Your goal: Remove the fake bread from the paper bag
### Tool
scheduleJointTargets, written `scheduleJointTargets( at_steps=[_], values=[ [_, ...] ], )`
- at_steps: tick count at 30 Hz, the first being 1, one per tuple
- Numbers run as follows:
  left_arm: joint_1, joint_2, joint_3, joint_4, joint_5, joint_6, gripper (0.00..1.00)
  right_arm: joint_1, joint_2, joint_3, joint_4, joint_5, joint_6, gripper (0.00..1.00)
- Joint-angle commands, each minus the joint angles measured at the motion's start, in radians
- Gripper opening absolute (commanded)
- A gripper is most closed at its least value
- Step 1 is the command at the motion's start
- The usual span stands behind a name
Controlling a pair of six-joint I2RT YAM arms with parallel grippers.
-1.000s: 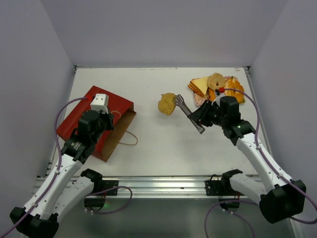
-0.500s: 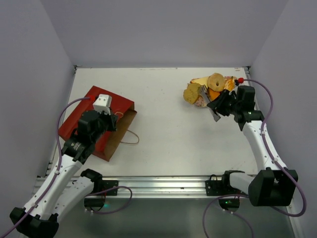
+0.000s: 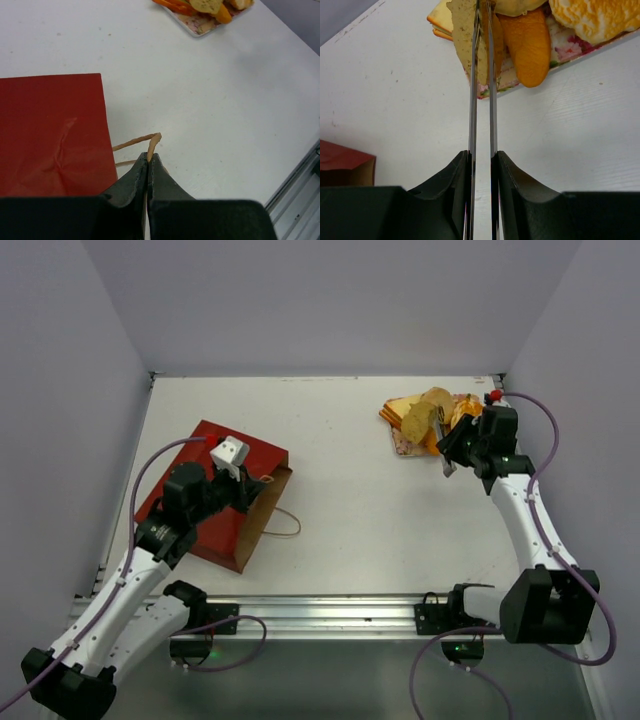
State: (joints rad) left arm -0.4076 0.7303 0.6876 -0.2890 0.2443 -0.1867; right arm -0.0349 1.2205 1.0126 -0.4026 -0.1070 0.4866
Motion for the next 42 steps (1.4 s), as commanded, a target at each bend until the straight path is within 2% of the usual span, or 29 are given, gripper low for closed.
scheduleJointTargets(
  at_steps=[1, 3, 10, 11, 12, 15, 16, 25, 30, 36, 40, 42],
  values=[
    [-0.026, 0.024, -0.010, 0.071, 0.144, 0.047, 0.00, -0.005, 0.022, 0.004, 0.064, 0.033, -0.019, 0.13],
    [-0.039, 0.030, -0.014, 0.085, 0.209, 0.079, 0.00, -0.005, 0.042, 0.000, 0.082, 0.026, -0.017, 0.13],
    [-0.080, 0.076, -0.017, 0.103, 0.260, 0.115, 0.00, -0.005, 0.057, -0.028, 0.119, 0.007, -0.010, 0.17],
    [-0.088, 0.092, -0.008, 0.100, 0.272, 0.127, 0.00, -0.005, 0.057, -0.029, 0.117, 0.012, -0.013, 0.19],
    [-0.105, 0.107, -0.002, 0.096, 0.276, 0.134, 0.00, -0.005, 0.057, -0.031, 0.117, 0.013, -0.014, 0.27],
    [-0.138, 0.200, 0.048, 0.062, 0.279, 0.174, 0.00, -0.005, 0.048, -0.040, 0.116, 0.021, -0.014, 0.40],
    [-0.145, 0.222, 0.067, 0.048, 0.268, 0.181, 0.00, -0.006, 0.047, -0.042, 0.114, 0.021, -0.014, 0.42],
    [-0.155, 0.368, 0.295, -0.110, 0.156, 0.309, 0.00, -0.007, 0.011, -0.020, 0.076, 0.023, -0.022, 0.45],
    [-0.171, 0.403, 0.309, -0.111, 0.204, 0.360, 0.00, -0.007, -0.045, -0.022, 0.042, 0.015, -0.037, 0.45],
    [-0.224, 0.455, 0.314, -0.127, 0.159, 0.395, 0.00, -0.005, -0.116, 0.000, -0.027, -0.062, -0.114, 0.44],
    [-0.238, 0.471, 0.328, -0.130, 0.067, 0.391, 0.00, -0.003, -0.150, -0.005, -0.035, -0.146, -0.137, 0.43],
    [-0.238, 0.468, 0.334, -0.124, -0.034, 0.369, 0.00, 0.003, -0.148, -0.002, -0.050, -0.195, -0.154, 0.43]
  ],
)
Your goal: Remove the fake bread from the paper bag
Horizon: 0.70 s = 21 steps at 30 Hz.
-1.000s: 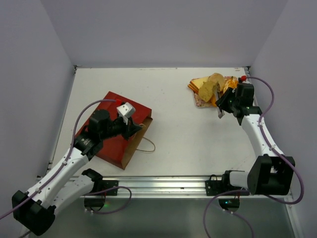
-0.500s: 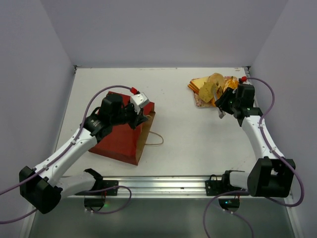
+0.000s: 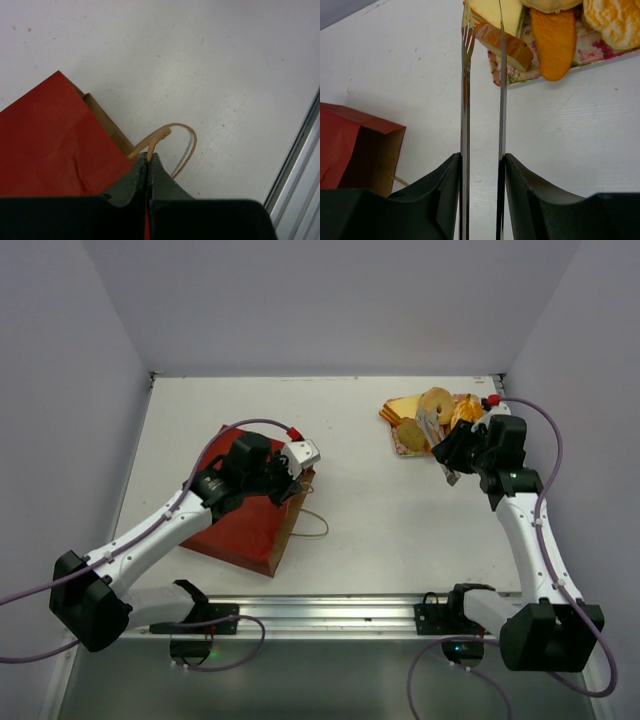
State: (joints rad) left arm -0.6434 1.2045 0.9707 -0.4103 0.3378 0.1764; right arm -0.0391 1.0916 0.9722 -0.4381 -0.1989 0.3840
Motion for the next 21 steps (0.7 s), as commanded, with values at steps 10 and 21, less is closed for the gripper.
scheduleJointTargets(
  at_steps=[10, 21],
  values=[
    [-0.002, -0.141, 0.049, 0.022, -0.220, -0.064, 0.00, 0.246, 0.010, 0.042, -0.047, -0.111, -0.157, 0.41],
    [-0.002, -0.187, 0.049, -0.002, -0.197, -0.081, 0.00, 0.366, 0.031, 0.005, 0.042, -0.203, -0.203, 0.43]
  ],
)
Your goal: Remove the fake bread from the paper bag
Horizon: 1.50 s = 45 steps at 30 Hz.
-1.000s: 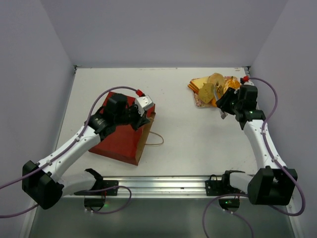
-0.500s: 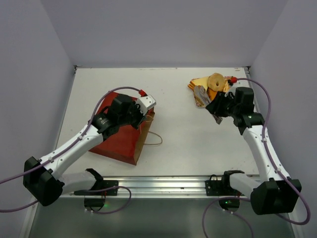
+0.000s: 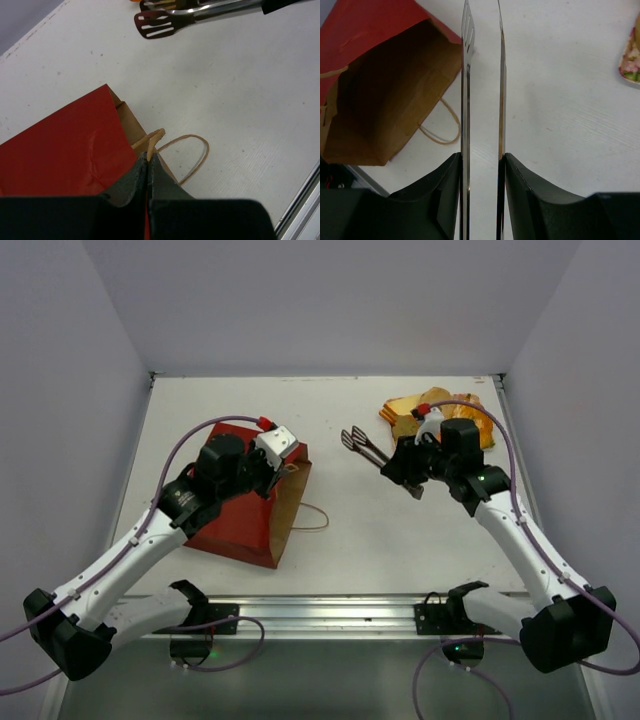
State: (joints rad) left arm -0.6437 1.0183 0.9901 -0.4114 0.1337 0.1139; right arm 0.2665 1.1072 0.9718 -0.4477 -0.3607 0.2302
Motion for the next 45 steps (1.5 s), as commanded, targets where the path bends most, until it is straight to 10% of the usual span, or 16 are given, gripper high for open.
scheduleJointTargets(
  at_steps=[1, 38, 45],
  values=[
    [-0.002, -0.004, 0.033, -0.001, 0.010, -0.022, 0.00, 0.078, 0.022, 0.004, 0.056, -0.034, -0.057, 0.43],
    [-0.002, -0.087, 0.117, -0.110, -0.011, -0.022, 0.00, 0.263, 0.227, 0.060, 0.254, 0.003, -0.132, 0.44],
    [-0.002, -0.090, 0.116, -0.115, -0.017, -0.022, 0.00, 0.287, 0.292, 0.108, 0.274, -0.043, -0.129, 0.31]
  ],
)
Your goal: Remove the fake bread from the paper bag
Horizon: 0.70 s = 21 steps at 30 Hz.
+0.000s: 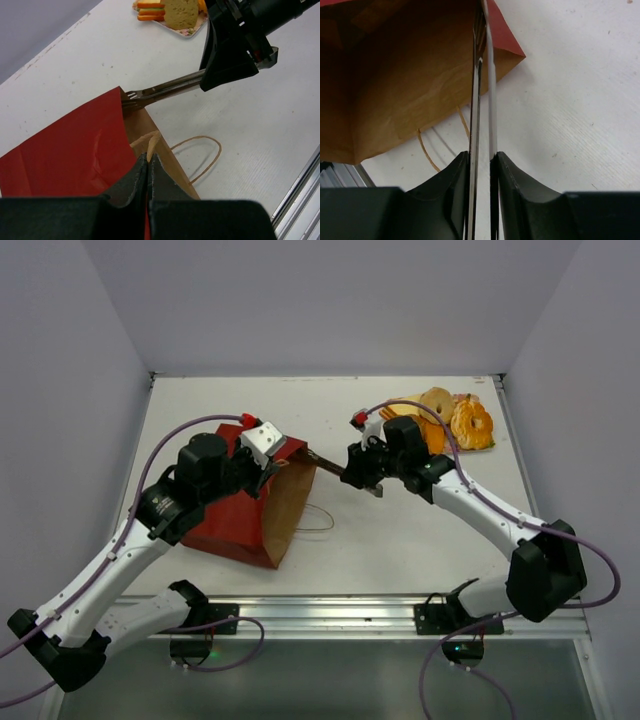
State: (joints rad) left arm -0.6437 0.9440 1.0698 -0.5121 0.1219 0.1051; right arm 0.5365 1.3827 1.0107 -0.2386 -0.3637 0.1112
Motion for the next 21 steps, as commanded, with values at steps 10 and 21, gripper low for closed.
scheduleJointTargets(
  at_steps=[10, 21],
  values=[
    [-0.001, -0.010, -0.001, 0.004, -0.105, -0.015, 0.00, 0.048, 0.092, 0.071, 0.108, 0.043, 0.061, 0.00],
    [0.061, 0.097, 0.002, 0.024, -0.199, -0.034, 0.00, 0.046, -0.053, -0.083, 0.206, 0.285, 0.168, 0.00]
  ],
)
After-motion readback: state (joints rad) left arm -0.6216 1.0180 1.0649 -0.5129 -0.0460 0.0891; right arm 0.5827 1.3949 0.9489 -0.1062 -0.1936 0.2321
